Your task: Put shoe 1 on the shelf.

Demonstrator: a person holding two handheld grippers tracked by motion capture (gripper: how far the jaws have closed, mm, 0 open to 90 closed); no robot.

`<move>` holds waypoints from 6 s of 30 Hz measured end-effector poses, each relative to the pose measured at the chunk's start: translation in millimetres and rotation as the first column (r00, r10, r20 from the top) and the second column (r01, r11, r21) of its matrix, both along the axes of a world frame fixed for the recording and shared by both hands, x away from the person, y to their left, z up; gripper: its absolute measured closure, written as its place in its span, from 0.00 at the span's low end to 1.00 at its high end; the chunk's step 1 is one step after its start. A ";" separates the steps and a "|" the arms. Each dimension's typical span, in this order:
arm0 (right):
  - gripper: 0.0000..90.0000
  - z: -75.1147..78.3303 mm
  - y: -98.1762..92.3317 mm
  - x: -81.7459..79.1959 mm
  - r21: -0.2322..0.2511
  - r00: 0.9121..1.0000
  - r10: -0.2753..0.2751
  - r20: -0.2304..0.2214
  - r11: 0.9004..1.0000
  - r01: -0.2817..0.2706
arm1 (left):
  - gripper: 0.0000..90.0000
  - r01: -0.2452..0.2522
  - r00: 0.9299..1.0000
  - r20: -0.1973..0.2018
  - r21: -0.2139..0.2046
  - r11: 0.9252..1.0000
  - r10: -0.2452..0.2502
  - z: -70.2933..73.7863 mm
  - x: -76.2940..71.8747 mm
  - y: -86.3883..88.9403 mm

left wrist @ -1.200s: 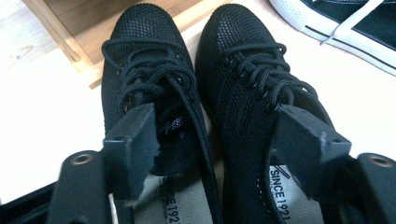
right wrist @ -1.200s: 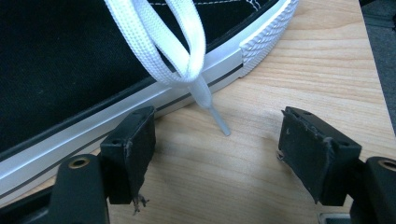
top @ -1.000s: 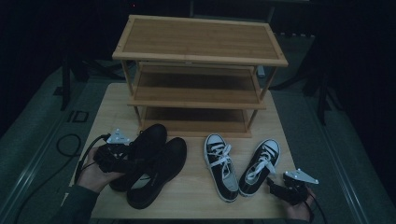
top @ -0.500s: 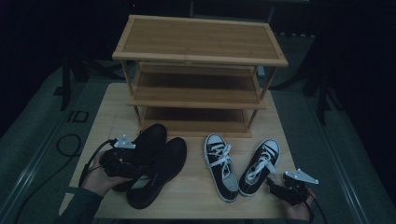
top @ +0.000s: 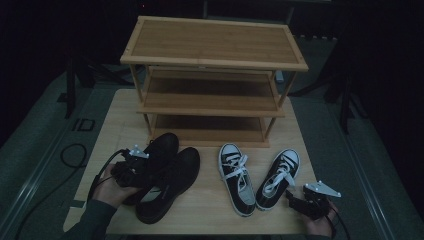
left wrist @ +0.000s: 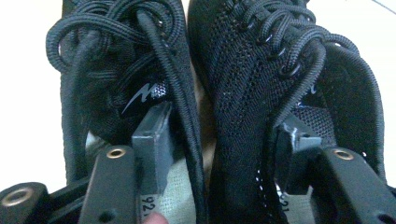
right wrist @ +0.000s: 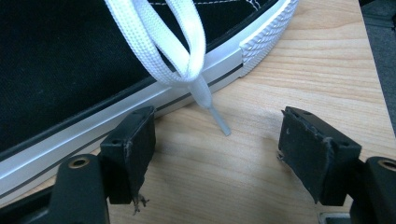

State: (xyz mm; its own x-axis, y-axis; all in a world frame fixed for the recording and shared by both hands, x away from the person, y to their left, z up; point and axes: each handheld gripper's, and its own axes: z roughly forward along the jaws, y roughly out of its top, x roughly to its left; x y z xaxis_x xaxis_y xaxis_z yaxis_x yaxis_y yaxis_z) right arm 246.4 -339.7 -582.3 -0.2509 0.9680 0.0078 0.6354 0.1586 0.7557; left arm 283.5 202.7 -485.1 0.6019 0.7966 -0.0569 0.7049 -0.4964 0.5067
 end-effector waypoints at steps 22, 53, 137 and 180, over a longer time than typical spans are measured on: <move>0.30 0.0 0.0 0.0 0.000 1.000 0.000 0.000 1.000 0.000 | 0.94 -0.009 1.000 0.023 0.016 1.000 0.009 -2.7 1.1 -0.8; 0.30 0.0 0.0 0.0 0.000 1.000 0.000 0.000 1.000 0.000 | 0.95 -0.021 0.994 0.105 0.043 0.999 0.017 5.9 7.0 -17.9; 0.30 0.0 0.0 0.0 0.000 1.000 0.000 0.000 1.000 0.000 | 0.95 -0.033 0.985 0.171 0.065 0.997 0.022 16.3 72.5 -72.3; 0.30 0.0 0.0 0.0 -0.001 1.000 0.000 0.000 1.000 0.000 | 0.94 -0.208 0.958 0.214 0.066 0.976 0.189 5.6 117.1 -106.7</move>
State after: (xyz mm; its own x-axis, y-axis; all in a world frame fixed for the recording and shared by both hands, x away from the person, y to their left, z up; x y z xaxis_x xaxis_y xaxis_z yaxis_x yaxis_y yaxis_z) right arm 246.4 -339.7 -582.3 -0.2508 0.9680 0.0073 0.6354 0.1589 0.7557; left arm 400.5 96.0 -479.5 0.4226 0.8975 0.1260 0.6788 -0.4056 0.6122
